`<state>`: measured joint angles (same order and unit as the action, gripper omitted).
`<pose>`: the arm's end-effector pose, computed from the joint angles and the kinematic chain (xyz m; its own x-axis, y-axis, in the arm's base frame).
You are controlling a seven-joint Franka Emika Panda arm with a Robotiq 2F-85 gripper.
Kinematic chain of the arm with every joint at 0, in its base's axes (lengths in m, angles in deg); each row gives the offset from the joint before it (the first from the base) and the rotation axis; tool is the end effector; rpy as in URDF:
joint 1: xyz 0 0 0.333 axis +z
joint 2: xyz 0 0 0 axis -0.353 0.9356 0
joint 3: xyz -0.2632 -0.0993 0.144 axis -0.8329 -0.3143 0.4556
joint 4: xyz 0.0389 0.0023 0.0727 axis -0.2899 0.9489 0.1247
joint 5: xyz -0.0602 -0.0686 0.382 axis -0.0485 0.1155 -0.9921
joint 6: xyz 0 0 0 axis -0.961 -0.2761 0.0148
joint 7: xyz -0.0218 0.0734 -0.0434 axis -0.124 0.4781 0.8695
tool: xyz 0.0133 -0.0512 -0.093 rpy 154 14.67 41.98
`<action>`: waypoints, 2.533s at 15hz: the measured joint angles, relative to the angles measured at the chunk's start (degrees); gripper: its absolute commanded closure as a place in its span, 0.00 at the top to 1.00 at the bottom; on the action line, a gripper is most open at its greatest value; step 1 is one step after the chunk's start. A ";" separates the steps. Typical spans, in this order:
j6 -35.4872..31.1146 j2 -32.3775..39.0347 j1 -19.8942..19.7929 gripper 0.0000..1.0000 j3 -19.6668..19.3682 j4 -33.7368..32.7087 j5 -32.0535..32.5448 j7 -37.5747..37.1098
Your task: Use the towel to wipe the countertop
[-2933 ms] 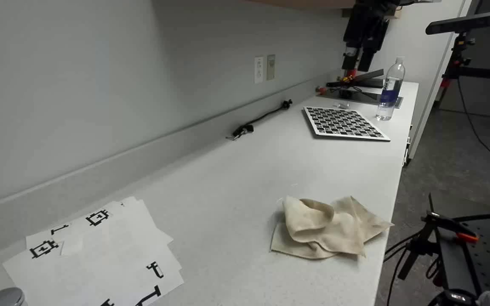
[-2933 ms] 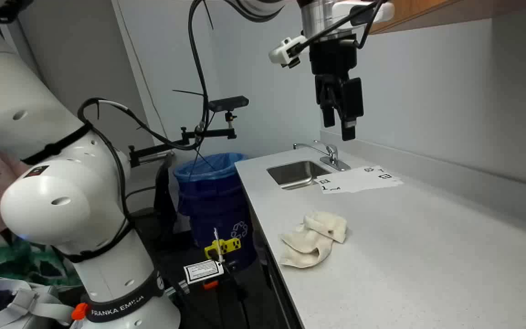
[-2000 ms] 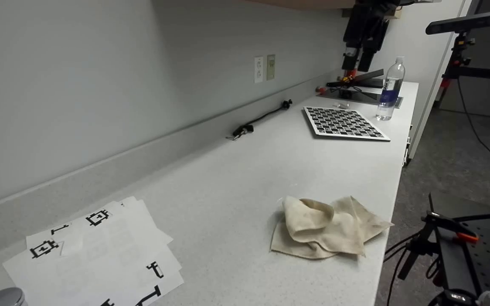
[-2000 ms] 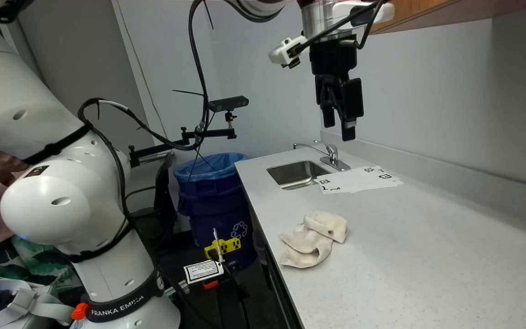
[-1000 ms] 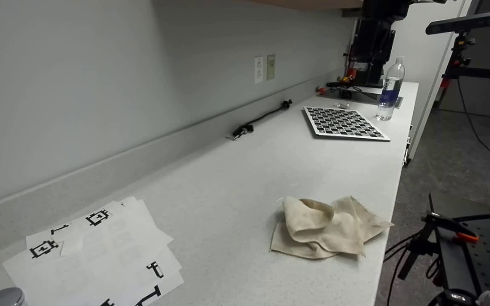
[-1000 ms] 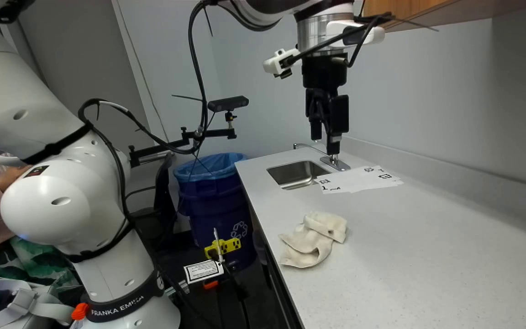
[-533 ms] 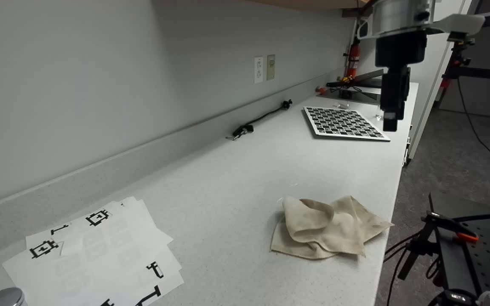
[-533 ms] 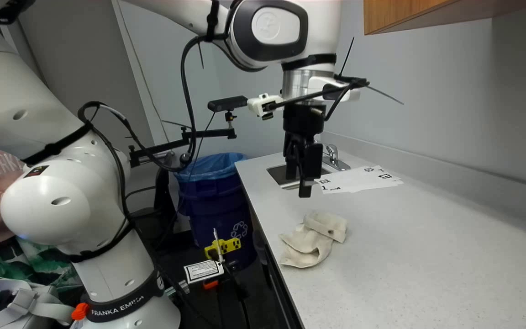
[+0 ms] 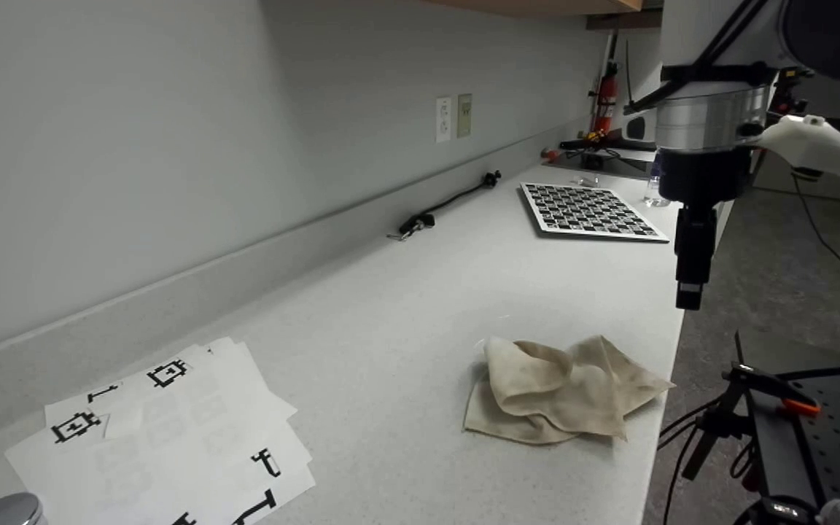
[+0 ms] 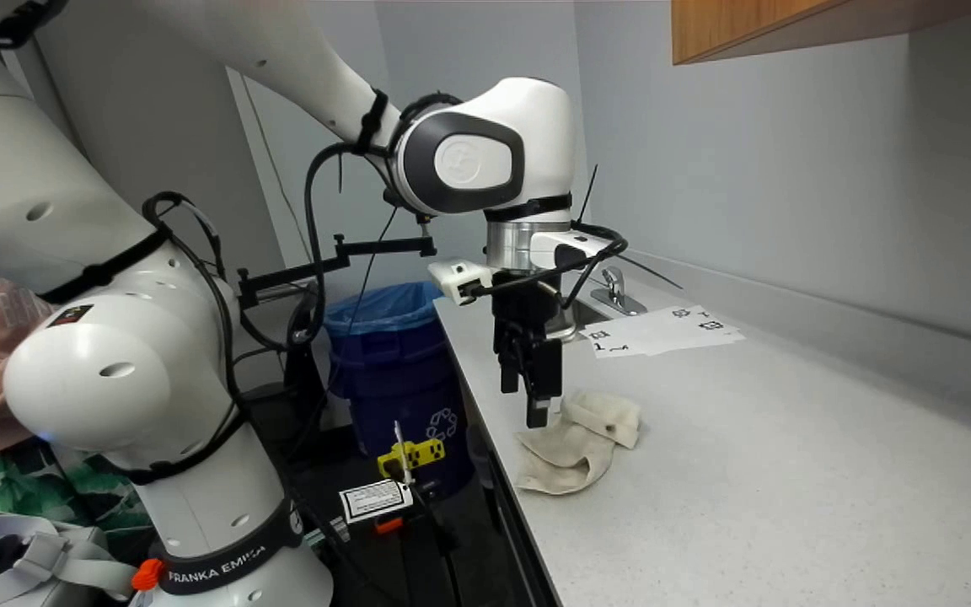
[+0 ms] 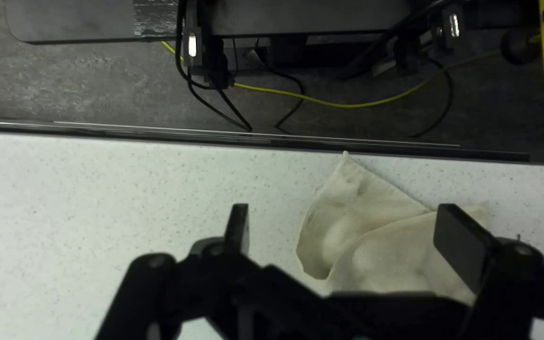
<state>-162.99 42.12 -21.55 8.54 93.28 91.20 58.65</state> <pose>0.3604 -0.0040 0.3193 0.9858 -0.0231 -0.1665 -0.0171 -0.9992 0.0368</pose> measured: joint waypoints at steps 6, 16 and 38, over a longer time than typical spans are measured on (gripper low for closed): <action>-9.81 4.20 2.89 1.00 2.14 0.93 -0.74 -0.02; -20.36 15.60 7.50 1.00 6.28 -3.46 -3.89 -0.19; -22.62 20.19 7.41 1.00 6.18 -6.20 -3.68 -0.38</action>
<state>-185.61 62.32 -14.14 14.72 87.07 87.52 58.28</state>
